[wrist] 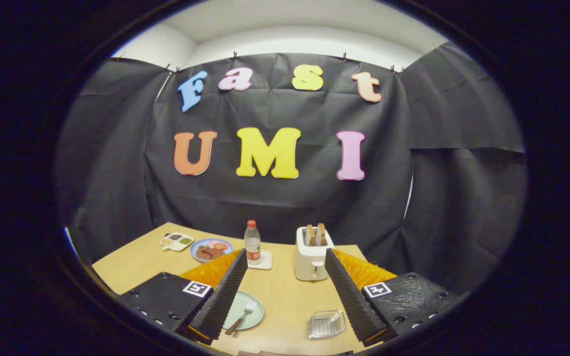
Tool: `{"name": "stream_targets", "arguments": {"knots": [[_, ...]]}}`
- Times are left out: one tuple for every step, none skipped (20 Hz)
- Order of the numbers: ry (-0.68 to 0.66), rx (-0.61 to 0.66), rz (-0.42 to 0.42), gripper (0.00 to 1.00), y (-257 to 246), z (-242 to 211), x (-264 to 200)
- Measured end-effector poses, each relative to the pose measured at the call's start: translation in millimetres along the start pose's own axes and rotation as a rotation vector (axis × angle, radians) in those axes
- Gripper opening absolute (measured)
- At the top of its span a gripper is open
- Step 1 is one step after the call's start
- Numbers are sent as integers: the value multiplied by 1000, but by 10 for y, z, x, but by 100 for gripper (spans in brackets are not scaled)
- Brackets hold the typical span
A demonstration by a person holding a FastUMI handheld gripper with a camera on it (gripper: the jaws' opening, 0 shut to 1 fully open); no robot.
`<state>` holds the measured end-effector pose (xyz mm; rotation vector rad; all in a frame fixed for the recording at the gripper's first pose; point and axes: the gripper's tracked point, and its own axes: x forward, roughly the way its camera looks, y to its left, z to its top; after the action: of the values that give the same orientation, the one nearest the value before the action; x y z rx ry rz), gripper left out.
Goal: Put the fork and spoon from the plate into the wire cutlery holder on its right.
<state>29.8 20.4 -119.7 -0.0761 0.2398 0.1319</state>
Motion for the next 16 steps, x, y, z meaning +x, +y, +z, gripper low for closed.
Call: {"name": "stream_targets", "arguments": {"knots": [[34, -9, 5, 95, 78, -150, 65], [67, -18, 10, 95, 138, -293, 124], [104, -25, 16, 95, 219, -461, 184], [146, -26, 23, 96, 296, -645, 243], [195, -19, 42, 96, 395, -842, 292], [246, -7, 62, 96, 502, -1032, 340], [301, -1, 72, 96, 586, -1233, 380], [348, 0, 81, 96, 663, -1421, 408], [390, -5, 84, 96, 733, -1574, 449], [429, -13, 83, 96, 793, -1714, 465], [460, -12, 84, 96, 842, -1838, 485], [489, -3, 86, 96, 885, -1951, 500], [524, 5, 85, 96, 911, -2061, 518], [560, 11, 85, 96, 921, -2156, 545], [593, 18, 79, 96, 933, -2242, 580], [618, 30, 76, 96, 962, -2328, 619]]}}
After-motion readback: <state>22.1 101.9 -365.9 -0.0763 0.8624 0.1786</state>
